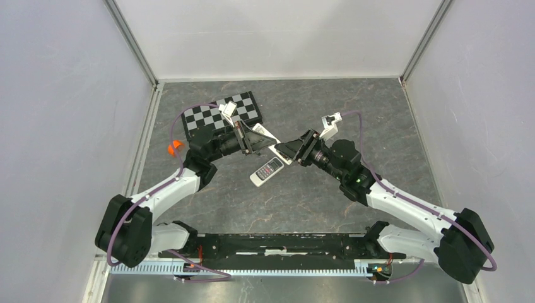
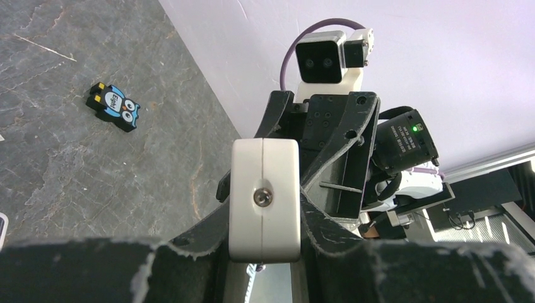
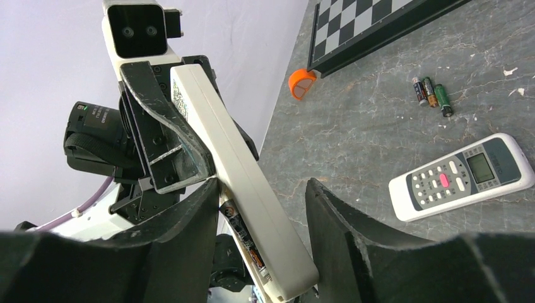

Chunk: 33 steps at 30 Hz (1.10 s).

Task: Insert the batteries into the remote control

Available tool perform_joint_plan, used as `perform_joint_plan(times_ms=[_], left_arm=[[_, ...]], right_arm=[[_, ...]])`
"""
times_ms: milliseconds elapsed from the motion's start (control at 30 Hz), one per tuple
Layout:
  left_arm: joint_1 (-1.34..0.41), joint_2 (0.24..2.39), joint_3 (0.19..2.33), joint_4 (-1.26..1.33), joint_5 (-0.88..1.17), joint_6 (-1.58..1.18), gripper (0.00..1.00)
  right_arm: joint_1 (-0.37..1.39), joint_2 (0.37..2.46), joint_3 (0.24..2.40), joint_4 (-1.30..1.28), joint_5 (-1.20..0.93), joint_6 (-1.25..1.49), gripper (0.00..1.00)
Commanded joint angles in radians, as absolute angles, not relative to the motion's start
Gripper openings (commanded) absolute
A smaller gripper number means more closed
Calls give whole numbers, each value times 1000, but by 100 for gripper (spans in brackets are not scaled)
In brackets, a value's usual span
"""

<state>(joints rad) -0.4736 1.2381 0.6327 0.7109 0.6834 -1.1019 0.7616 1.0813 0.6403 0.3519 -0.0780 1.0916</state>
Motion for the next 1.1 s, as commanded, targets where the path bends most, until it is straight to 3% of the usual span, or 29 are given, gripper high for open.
perform_joint_plan(times_ms=[0, 300, 533, 600, 733, 800, 1067], left_arm=[[-477, 1223, 686, 722, 679, -1098, 2], [-474, 1224, 739, 631, 690, -1168, 2], [-460, 1244, 724, 732, 755, -1404, 2], [-459, 1236, 723, 737, 770, -1431, 2], [-447, 1188, 731, 574, 765, -1286, 2], [-437, 1156, 730, 434, 723, -1170, 2], [-418, 1072, 749, 40, 465, -845, 2]], right_arm=[[764, 1065, 621, 392, -88, 1068, 46], [764, 1033, 581, 394, -57, 984, 38], [764, 1012, 556, 390, -39, 821, 29], [764, 1004, 547, 395, -49, 796, 38], [762, 976, 584, 389, -76, 756, 79], [762, 961, 616, 373, -101, 717, 88], [754, 992, 740, 240, -121, 611, 85]])
